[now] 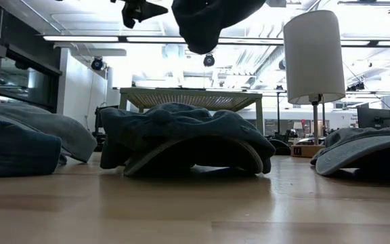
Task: Pick & Place hat
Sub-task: Put the right blue cap on the shelf
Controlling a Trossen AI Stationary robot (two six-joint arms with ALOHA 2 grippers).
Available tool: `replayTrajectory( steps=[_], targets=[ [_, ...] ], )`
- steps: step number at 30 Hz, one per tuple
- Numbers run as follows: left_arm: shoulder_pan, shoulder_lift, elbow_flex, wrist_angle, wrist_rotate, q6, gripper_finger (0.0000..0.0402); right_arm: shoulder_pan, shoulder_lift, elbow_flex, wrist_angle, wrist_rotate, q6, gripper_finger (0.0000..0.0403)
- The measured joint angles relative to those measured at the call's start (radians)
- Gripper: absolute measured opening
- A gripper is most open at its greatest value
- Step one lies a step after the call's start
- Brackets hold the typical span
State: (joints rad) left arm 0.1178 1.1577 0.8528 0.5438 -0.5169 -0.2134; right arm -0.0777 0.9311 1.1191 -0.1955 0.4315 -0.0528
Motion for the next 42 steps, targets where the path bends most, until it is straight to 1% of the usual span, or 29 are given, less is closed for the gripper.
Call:
replayTrajectory(
  steps=[9, 21, 24, 28, 31, 35, 39, 40, 42],
  targets=[
    [0.0, 0.0, 0.0, -0.018, -0.025, 0.0, 0.0284, 0.0, 0.023, 0.0, 0.058, -0.018, 0.0, 0.0],
    [0.0, 0.0, 0.0, -0.013, -0.028, -0.025, 0.0284, 0.0, 0.036, 0.0, 0.074, -0.036, 0.0, 0.0],
    [0.0, 0.0, 0.0, -0.014, -0.028, -0.038, 0.0274, 0.0, 0.037, 0.0, 0.074, -0.038, 0.003, 0.0],
    [0.0, 0.0, 0.0, -0.014, -0.028, -0.047, 0.0234, 0.0, 0.037, 0.0, 0.074, -0.035, 0.003, 0.0],
    [0.0, 0.0, 0.0, -0.014, -0.028, -0.056, 0.019, 0.0, 0.037, 0.0, 0.074, -0.025, 0.002, 0.0],
    [0.0, 0.0, 0.0, -0.014, -0.028, -0.057, 0.0116, 0.0, 0.037, 0.0, 0.074, -0.023, 0.0, 0.0],
    [0.0, 0.0, 0.0, -0.014, -0.021, -0.065, 0.0029, 0.0, 0.037, 0.0, 0.073, -0.023, 0.0, 0.0],
    [0.0, 0.0, 0.0, -0.014, -0.02, -0.067, 0.0021, 0.0, 0.037, 0.0, 0.074, -0.023, 0.0, 0.0],
    [0.0, 0.0, 0.0, -0.014, -0.014, -0.076, 0.0024, 0.0, 0.037, 0.0, 0.074, -0.023, 0.0, 0.0]
  ],
)
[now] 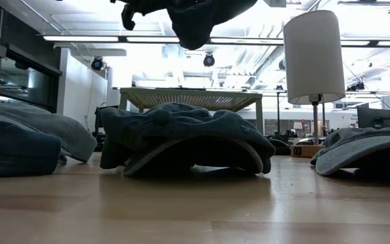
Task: Pick & Place hat
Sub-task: Put the right blue cap on the shelf
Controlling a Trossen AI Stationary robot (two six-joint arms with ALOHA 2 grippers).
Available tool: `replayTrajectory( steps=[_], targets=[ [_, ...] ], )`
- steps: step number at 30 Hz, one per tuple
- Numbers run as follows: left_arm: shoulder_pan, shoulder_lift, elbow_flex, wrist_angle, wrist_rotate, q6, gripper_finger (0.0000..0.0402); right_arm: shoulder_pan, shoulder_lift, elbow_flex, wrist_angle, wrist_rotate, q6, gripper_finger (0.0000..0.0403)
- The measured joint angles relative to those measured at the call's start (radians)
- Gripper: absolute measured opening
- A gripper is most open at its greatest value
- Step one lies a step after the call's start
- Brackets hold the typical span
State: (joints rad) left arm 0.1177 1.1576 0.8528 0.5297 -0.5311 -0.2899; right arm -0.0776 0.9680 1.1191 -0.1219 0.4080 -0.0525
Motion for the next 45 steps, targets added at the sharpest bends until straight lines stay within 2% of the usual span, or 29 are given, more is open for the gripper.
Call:
replayTrajectory(
  steps=[7, 12, 16, 19, 24, 32, 34, 38, 45],
  targets=[
    [0.0, -0.003, 0.0, -0.001, 0.0, -0.003, 0.0022, 0.0, 0.0, 0.0, 0.0, -0.008, -0.01, 0.0012],
    [0.0, -0.005, 0.001, -0.002, 0.026, -0.003, 0.0022, 0.0, -0.001, 0.0, 0.001, -0.015, -0.015, 0.0052],
    [0.0, -0.004, 0.077, -0.089, 0.096, 0.026, 0.0022, 0.0, -0.004, 0.0, -0.003, -0.018, -0.006, 0.0091],
    [0.0, -0.004, 0.19, -0.28, 0.152, 0.068, 0.0022, 0.0, -0.013, 0.0, -0.02, -0.018, 0.008, 0.0117],
    [0.001, 0.012, 0.455, -0.728, 0.213, 0.114, 0.0022, 0.0, -0.033, 0.0, -0.074, -0.026, 0.012, 0.0143],
    [0.003, 0.095, 0.832, -1.263, 0.323, 0.214, 0.0022, 0.0, -0.045, 0.0, -0.155, -0.036, 0.041, 0.0149],
    [0.026, 0.122, 0.897, -1.346, 0.371, 0.248, 0.0022, 0.0, -0.046, 0.0, -0.16, -0.041, 0.052, 0.0147],
    [0.101, 0.172, 1.002, -1.46, 0.537, 0.288, 0.0022, 0.0, -0.046, 0.0, -0.16, -0.042, 0.052, 0.0145],
    [0.245, 0.272, 1.098, -1.587, 0.828, 0.371, 0.0022, 0.0, -0.046, 0.0, -0.162, -0.052, 0.056, 0.0145]
  ],
)
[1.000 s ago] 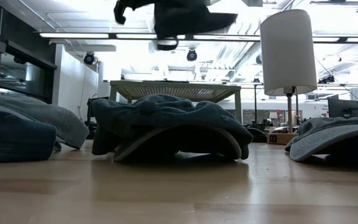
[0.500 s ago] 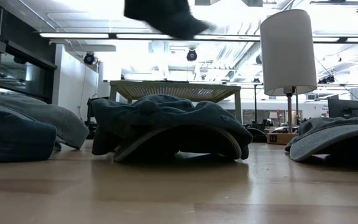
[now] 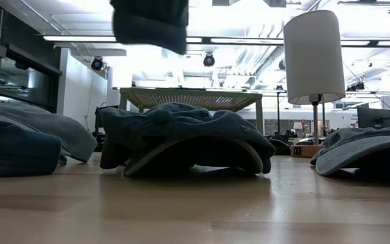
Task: Pick & Place hat
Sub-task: Put the right blue cap on the shelf
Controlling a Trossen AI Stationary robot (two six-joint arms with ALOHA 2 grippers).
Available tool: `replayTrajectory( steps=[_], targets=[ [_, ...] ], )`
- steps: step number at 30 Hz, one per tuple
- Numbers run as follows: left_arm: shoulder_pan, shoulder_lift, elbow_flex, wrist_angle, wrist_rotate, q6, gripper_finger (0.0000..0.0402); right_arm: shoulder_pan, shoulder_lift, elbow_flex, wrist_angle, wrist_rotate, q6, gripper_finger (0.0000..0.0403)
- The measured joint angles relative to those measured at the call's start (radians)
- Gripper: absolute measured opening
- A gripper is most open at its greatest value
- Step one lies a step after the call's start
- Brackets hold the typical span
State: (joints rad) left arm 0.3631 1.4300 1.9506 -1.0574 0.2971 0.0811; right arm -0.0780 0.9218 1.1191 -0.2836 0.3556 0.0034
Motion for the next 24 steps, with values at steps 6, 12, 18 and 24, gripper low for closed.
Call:
replayTrajectory(
  steps=[6, 12, 18, 24],
  targets=[
    [0.095, 0.087, 0.03, -0.096, 0.164, 0.07, 0.0022, 0.0, 0.0, 0.0, -0.011, -0.007, 0.001, 0.0146],
    [0.159, 0.13, 0.033, -0.13, 0.199, 0.144, 0.0022, 0.0, 0.0, 0.0, -0.012, -0.012, -0.004, 0.0142],
    [0.205, 0.139, 0.033, -0.113, 0.195, 0.179, 0.0022, 0.0, 0.0, 0.0, -0.023, -0.012, -0.004, 0.0142],
    [0.257, 0.14, 0.033, -0.113, 0.146, 0.203, 0.0022, 0.0, 0.0, 0.0, -0.042, -0.025, 0.0, 0.0142]
  ],
)
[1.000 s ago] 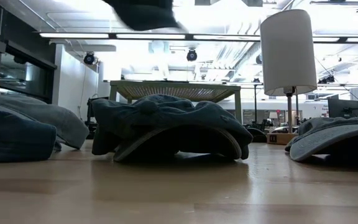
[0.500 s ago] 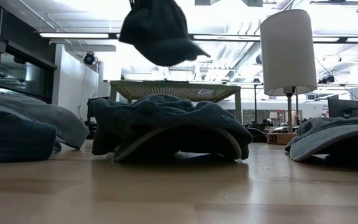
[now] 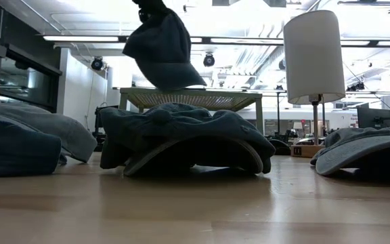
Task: Pick & Place hat
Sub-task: Put the right blue cap on the shelf
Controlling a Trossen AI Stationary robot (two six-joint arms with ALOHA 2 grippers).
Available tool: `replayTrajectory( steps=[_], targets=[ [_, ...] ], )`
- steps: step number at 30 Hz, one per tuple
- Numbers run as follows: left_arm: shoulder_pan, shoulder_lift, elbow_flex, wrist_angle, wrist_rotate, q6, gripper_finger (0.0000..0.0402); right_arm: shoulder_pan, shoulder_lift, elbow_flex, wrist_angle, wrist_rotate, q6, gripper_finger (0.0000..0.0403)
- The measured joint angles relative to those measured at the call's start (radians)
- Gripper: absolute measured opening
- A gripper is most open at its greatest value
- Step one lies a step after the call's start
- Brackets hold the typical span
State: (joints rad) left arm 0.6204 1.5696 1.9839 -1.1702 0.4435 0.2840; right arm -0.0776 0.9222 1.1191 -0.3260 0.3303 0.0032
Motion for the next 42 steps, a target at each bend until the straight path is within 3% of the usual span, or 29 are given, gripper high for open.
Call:
replayTrajectory(
  steps=[14, 24, 39, 42],
  targets=[
    [0.061, 0.07, 0.0, -0.041, -0.017, 0.11, 0.0022, 0.0, 0.0, 0.0, -0.008, 0.015, 0.0, 0.0142],
    [0.061, 0.138, -0.001, 0.043, -0.263, 0.176, 0.0022, 0.0, 0.0, 0.0, -0.032, 0.038, 0.009, 0.0142],
    [0.06, 0.217, -0.001, 0.115, -0.449, 0.183, 0.0022, -0.001, 0.015, -0.005, -0.082, 0.056, 0.045, 0.0142],
    [0.06, 0.216, -0.001, 0.129, -0.477, 0.181, 0.0044, -0.001, 0.014, -0.005, -0.082, 0.057, 0.044, 0.0142]
  ],
)
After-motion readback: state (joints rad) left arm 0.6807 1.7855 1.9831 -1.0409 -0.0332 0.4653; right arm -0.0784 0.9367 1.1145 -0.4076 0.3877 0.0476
